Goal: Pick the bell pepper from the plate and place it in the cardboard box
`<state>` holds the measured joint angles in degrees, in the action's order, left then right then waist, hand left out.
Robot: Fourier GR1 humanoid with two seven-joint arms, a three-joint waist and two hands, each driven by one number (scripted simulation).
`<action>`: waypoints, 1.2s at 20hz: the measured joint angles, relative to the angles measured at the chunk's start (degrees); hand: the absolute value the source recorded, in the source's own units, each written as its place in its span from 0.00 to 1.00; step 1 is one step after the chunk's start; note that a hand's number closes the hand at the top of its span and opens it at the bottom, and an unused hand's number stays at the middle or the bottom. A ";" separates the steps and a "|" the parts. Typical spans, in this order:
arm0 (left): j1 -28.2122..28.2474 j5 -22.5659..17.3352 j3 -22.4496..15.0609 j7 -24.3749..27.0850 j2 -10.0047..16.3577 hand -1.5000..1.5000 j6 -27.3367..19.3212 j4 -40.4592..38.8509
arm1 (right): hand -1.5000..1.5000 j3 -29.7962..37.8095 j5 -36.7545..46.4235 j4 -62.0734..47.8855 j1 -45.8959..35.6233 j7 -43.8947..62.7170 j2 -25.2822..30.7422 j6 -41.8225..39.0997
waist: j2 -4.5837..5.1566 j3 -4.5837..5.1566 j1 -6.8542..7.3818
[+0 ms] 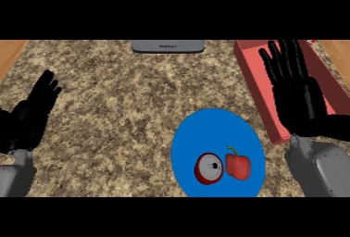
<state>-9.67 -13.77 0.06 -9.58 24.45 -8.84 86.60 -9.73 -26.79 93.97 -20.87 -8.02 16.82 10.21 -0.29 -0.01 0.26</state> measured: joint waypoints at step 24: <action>-0.66 9.47 -8.65 13.52 2.03 0.50 9.68 2.65 | 0.00 7.34 45.02 35.00 40.49 4.83 33.65 2.82 | -0.10 0.17 -2.65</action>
<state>-10.33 -4.30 -8.59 3.94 26.48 0.85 89.24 -2.39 18.23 128.97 19.62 -3.18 50.47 13.03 -0.39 0.16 -2.39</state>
